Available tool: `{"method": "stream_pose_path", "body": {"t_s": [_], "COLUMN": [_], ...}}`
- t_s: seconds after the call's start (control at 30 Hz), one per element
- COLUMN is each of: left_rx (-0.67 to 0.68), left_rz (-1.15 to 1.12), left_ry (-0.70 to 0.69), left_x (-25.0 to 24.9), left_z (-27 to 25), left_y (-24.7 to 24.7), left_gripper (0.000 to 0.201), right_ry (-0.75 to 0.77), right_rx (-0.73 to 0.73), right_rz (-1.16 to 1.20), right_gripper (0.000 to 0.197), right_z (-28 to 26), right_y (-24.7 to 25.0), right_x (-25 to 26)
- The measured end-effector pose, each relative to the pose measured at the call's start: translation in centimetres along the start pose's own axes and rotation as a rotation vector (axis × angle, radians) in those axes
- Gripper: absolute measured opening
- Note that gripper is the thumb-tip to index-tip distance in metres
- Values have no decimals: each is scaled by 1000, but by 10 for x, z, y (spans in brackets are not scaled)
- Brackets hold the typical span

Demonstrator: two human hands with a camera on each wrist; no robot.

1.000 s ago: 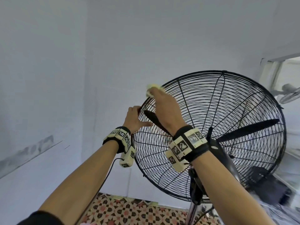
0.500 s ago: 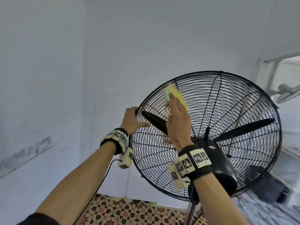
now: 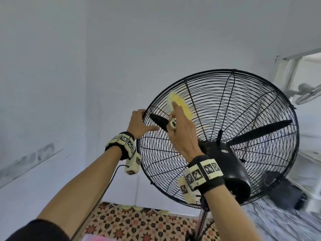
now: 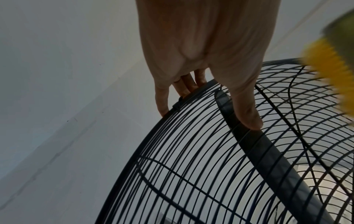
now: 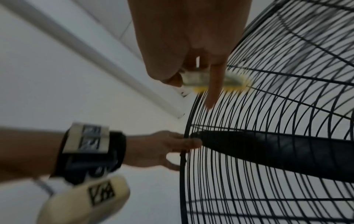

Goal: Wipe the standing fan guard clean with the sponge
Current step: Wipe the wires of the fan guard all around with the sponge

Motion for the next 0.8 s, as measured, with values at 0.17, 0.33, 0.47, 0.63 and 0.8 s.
{"method": "stream_pose_path", "body": {"t_s": [0.17,0.33,0.47,0.63,0.8], "left_rx": [0,8,7,8,20], "left_rz": [30,6,9,30,43], "left_ry": [-4,-14,5,-8,12], "left_x": [0,-2,-3,-5,-7], "left_z": [1,-3,-4,-4,-3], "left_y": [3,1,2,3,4], "left_gripper": [95,104,103,99,103], "right_ry": [-31,-56,-58,-5,-14], "right_rx": [282,-181,74,165,37], "right_rz": [92,-28,-55,123,-213], "right_gripper": [53,71,76,28,26], "right_z": [-17,-2,-18,-29,-20], "right_y": [-14,5,-15,-18,4], "right_x": [16,-10,-11,4,8]}}
Point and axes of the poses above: each hand's wrist, its own z-axis towards the middle knuckle, its own y-axis out of the back of the hand, x = y × z, the point moved 2 cm from there along z, towards the middle knuckle, and after that the axes turned 7 degrees about y, right-handed, at the moved point
